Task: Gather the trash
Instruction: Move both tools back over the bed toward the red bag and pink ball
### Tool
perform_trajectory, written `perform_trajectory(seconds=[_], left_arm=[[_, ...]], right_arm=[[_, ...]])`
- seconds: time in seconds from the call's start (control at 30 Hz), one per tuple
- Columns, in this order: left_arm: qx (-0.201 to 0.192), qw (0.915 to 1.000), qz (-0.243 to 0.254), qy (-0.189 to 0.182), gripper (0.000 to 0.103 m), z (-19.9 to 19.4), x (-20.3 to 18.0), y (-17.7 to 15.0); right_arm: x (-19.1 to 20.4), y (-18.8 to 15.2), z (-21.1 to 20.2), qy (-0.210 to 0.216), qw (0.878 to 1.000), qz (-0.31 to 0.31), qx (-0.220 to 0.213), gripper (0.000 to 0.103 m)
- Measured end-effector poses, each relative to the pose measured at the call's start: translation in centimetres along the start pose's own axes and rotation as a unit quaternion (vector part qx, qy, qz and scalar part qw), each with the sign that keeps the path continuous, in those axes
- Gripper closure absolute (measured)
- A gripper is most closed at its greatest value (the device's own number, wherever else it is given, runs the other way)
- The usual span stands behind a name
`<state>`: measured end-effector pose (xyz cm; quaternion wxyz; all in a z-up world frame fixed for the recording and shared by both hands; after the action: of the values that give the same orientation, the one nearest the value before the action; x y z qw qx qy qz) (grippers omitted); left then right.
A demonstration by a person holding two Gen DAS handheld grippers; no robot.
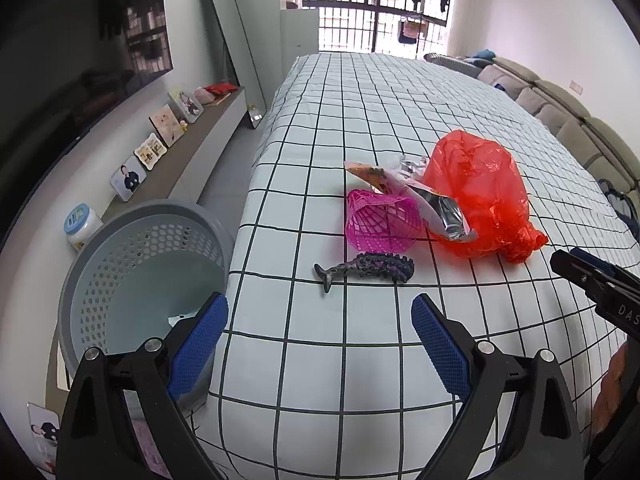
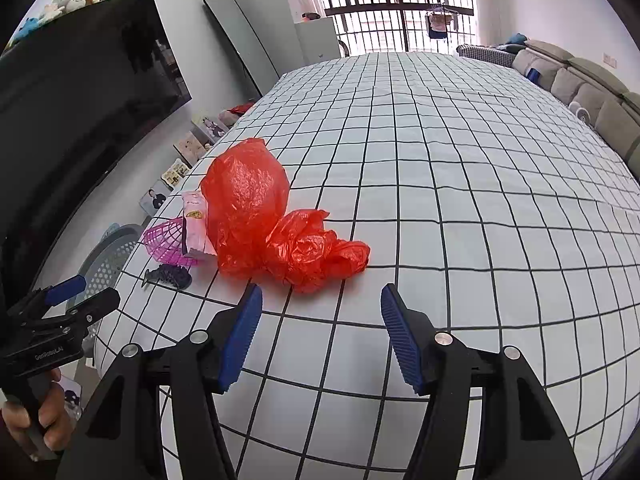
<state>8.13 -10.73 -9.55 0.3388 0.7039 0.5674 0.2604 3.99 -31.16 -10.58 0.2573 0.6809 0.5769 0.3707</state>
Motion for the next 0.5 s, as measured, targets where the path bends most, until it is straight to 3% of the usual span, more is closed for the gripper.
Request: perform_trajectory(seconds=[0.5], left_arm=[[-0.007,0.9999,-0.009,0.011,0.012,0.0,1.0,0.9]], right_arm=[[2.9,4.3,2.2,0.033,0.998,-0.052,0.002,0.040]])
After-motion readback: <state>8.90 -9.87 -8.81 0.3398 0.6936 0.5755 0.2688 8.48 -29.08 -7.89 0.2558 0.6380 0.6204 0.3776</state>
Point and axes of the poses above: each gripper's, at about its wrist camera, not at the fingertips, and z roughly the way its jaws point, x to its left, y to its top, the point moved 9 cm from there along z, roughly the way its jaws point, and after that the axes turned 11 degrees about -x, right-handed, at the moved point
